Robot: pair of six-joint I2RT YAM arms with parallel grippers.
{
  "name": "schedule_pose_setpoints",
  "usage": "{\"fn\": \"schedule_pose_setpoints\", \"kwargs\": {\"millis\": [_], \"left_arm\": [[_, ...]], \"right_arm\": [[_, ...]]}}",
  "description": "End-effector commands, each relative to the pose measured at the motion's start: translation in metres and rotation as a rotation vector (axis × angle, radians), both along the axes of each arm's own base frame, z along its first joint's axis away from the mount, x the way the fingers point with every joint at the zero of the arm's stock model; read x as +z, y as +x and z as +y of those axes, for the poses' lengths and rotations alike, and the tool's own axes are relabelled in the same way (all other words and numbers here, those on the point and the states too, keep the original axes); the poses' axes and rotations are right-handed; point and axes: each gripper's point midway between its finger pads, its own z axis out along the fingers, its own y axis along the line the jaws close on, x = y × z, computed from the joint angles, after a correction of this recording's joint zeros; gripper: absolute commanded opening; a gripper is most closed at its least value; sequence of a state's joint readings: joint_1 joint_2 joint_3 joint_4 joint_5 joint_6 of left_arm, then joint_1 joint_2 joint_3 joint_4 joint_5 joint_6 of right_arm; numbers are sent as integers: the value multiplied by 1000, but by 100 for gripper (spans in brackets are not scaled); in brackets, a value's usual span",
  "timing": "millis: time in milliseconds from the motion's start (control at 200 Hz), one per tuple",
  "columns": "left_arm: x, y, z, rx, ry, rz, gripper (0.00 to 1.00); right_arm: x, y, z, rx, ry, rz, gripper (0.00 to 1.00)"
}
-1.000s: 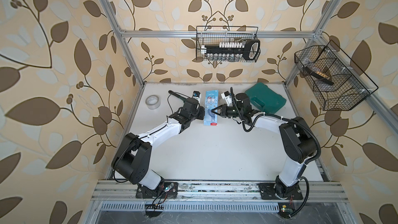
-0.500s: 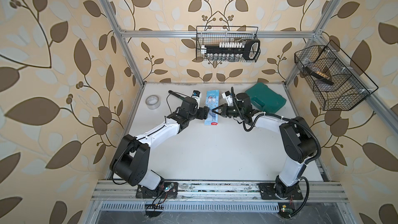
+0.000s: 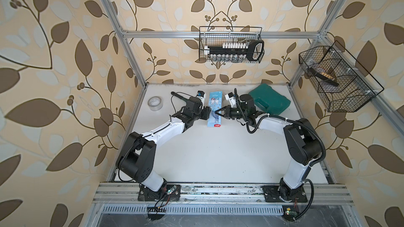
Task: Open the ruler set and take out the ruler
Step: Open the ruler set bag.
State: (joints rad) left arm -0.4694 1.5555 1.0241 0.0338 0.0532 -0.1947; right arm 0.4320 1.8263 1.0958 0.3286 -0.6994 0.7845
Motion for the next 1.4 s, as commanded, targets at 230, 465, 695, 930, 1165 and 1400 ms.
{"fn": "schedule_pose_setpoints", "kwargs": {"millis": [230,465,695,930,1165,1400], "left_arm": [[22,15,-2,16,-49,-52,29],[19,19,-7,-6,-43,-25,16],[17,22,0,4,-57,-5,2],[19,18,5,-19,-77,17,0],[32,9,10,-89,-160,60,0],[46,-2,18,-106,-216,90,0]], "right_arm": [[12,-5,2,13,10,-30,0],[14,-5,2,17,11,-36,0],[19,-7,1,30,8,-51,0],[21,-7,1,34,8,-57,0],[19,-7,2,53,21,-58,0],[12,-6,1,62,25,-42,27]]}}
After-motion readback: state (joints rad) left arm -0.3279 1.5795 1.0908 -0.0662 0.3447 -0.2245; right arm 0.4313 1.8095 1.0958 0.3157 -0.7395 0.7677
